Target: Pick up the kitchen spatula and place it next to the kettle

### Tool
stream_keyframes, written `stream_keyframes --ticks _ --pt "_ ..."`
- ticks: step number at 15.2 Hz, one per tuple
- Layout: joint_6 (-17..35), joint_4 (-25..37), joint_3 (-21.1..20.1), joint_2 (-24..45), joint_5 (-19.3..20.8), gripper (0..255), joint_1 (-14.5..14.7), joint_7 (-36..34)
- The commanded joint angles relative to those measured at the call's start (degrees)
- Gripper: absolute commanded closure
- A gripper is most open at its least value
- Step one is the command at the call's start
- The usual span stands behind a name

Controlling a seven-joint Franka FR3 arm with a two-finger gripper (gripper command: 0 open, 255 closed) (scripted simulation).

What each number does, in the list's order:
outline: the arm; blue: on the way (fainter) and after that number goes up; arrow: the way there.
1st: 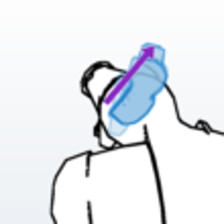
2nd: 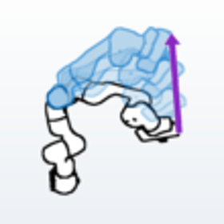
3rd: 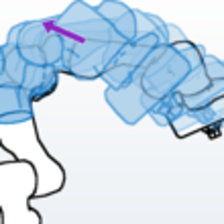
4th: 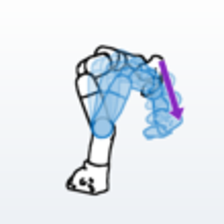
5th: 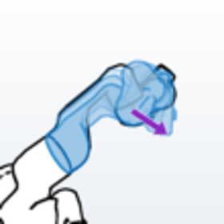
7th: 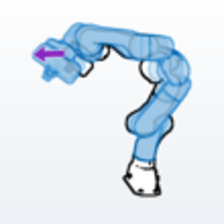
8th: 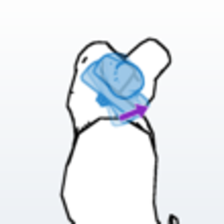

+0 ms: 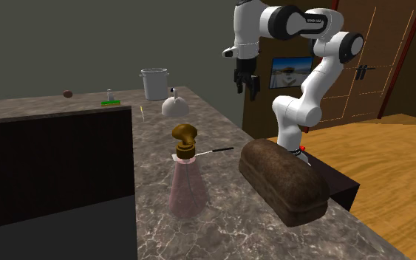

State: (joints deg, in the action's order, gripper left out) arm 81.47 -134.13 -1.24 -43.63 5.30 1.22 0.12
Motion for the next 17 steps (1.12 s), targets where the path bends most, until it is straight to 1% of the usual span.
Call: stream_keyframes --ticks 1,5,9,13,17 --pt "0.00 0.00 0.00 0.00 0.00 0 0.00 0.00" --pt "8.69 -3.40 1.41 4.22 -0.16 0 -0.42 -0.08" --pt "17.39 -5.49 2.76 9.77 -0.45 0 -0.78 0.00" --pt "25.87 -6.21 4.03 16.50 -1.01 0 -1.05 0.32" --pt "33.87 -5.53 5.24 24.17 -2.01 0 -1.16 0.97"
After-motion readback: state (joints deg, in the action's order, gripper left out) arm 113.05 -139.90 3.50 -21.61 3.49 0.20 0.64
